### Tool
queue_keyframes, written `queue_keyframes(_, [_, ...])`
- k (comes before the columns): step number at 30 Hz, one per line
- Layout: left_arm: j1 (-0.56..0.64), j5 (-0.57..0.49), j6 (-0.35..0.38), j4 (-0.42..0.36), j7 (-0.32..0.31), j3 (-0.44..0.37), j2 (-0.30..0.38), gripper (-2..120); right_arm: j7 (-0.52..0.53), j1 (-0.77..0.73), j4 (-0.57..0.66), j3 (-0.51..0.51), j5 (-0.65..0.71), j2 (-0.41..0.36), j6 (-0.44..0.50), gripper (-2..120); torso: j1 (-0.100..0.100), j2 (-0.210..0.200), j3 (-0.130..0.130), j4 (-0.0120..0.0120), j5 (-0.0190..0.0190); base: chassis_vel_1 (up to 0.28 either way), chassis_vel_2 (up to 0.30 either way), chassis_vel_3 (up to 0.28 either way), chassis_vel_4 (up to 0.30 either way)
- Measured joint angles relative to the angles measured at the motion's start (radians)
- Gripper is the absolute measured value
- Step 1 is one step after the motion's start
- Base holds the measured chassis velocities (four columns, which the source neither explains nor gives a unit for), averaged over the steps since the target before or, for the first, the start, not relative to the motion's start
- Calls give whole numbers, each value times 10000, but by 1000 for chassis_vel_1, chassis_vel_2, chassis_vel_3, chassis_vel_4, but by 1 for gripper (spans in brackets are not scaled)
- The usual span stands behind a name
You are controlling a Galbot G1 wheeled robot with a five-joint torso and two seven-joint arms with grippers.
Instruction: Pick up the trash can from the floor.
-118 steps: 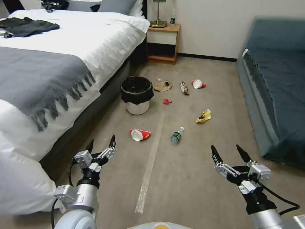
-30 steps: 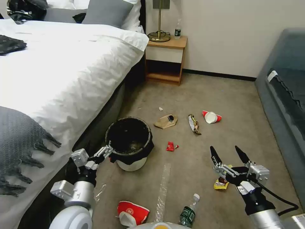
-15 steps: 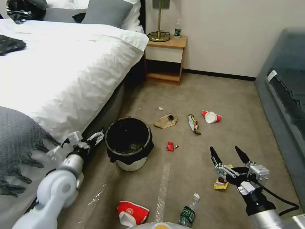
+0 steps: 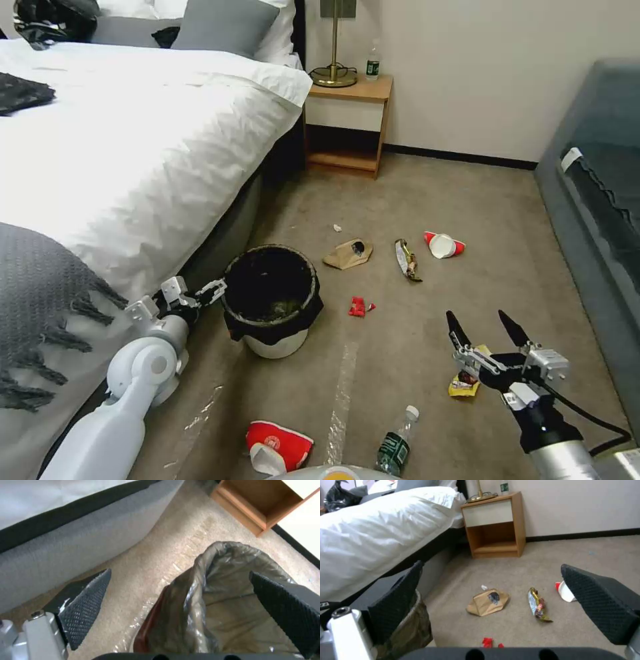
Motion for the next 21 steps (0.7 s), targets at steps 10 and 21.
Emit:
queue_keyframes(10, [-269, -321, 1007, 194, 324, 97, -118, 99, 28, 39, -61, 5, -49, 57, -1, 100, 0, 0, 0, 0, -1, 0, 0, 0, 0])
queue_keyframes(21, [-498, -105, 1593, 550, 203, 359, -173, 85, 55, 25, -21, 35, -38, 126, 15, 100, 0, 0, 0, 0, 0, 0, 0, 0, 0])
